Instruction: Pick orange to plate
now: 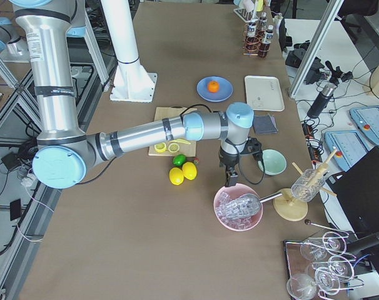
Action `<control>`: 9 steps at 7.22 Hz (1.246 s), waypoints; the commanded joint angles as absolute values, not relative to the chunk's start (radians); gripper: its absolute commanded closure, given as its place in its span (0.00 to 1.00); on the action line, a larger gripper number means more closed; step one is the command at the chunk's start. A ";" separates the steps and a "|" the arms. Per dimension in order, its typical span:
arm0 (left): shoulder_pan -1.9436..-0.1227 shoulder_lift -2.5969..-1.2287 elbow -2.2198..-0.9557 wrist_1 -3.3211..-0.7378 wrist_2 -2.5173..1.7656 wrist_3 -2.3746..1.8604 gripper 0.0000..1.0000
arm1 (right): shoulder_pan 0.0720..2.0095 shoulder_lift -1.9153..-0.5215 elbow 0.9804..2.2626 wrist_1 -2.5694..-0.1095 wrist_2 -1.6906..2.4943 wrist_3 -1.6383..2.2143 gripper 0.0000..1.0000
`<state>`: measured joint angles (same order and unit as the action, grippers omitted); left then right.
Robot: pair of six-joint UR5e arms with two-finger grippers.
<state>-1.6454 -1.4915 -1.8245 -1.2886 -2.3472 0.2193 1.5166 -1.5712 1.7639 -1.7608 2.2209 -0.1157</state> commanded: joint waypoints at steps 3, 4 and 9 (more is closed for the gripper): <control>-1.646 -1.491 -1.832 -1.290 -2.350 0.219 0.02 | 1.592 -1.664 1.759 -1.761 2.221 -0.138 0.00; -1.646 -1.486 -1.816 -1.290 -2.350 0.212 0.02 | 1.592 -1.664 1.758 -1.761 2.223 -0.138 0.00; -1.654 -1.485 -1.812 -1.299 -2.355 0.210 0.02 | 1.592 -1.664 1.758 -1.761 2.223 -0.140 0.00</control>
